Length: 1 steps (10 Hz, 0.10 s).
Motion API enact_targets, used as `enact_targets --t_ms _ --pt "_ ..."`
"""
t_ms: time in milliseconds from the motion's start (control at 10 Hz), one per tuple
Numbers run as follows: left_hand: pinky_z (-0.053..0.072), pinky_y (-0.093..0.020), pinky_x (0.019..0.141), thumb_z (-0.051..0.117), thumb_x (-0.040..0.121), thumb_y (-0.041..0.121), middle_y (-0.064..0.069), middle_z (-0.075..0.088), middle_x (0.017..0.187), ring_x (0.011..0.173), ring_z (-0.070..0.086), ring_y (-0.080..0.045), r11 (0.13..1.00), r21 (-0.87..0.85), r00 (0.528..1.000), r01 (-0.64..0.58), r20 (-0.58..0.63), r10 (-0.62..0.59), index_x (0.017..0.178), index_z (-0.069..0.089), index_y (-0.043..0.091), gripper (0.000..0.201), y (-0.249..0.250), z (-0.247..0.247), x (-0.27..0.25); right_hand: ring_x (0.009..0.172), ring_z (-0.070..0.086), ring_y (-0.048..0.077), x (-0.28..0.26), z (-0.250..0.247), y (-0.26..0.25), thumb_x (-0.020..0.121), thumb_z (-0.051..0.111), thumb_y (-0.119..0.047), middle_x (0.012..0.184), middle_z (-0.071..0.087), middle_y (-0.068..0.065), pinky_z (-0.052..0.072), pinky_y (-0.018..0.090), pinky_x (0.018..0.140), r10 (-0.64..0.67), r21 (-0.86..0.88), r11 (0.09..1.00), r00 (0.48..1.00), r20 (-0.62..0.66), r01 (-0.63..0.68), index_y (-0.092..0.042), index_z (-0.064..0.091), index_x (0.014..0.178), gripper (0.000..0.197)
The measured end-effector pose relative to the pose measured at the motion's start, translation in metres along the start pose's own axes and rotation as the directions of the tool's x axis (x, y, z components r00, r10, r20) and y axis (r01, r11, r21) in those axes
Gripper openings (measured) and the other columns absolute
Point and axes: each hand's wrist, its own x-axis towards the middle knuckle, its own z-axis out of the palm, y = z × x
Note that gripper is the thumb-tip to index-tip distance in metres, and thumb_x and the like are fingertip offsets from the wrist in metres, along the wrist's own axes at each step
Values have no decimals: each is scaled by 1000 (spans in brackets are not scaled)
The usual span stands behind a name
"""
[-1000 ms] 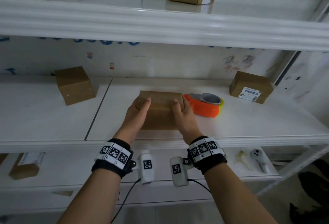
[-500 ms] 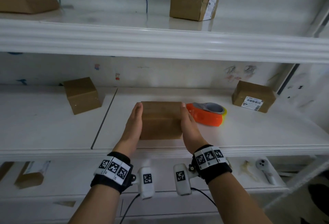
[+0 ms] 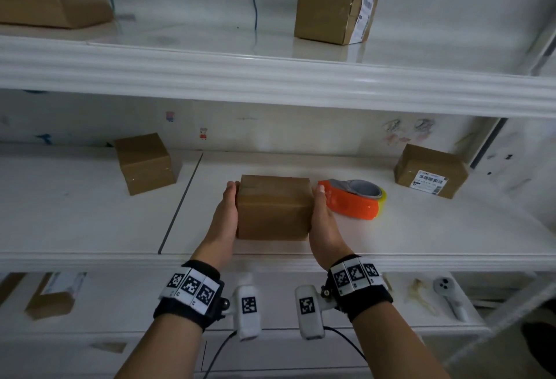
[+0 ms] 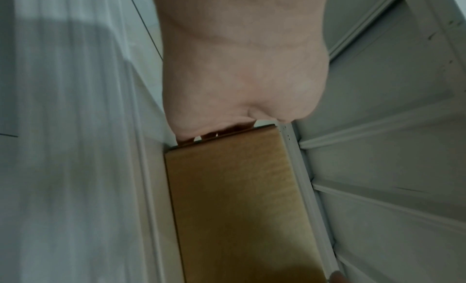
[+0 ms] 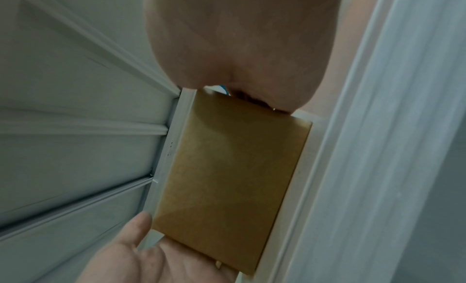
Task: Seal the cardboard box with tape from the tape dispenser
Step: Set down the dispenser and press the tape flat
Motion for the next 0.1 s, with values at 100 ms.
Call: enact_targets --t_ms 100 --pt "42 -50 116 30 104 69 0 60 146 133 56 -22 995 34 993 -99 -65 101 148 52 38 58 6 -1 -5 128 62 11 6 -3 1 100 32 -71 134 69 -2 43 40 116 -40 34 999 999 4 39 -26 66 135 66"
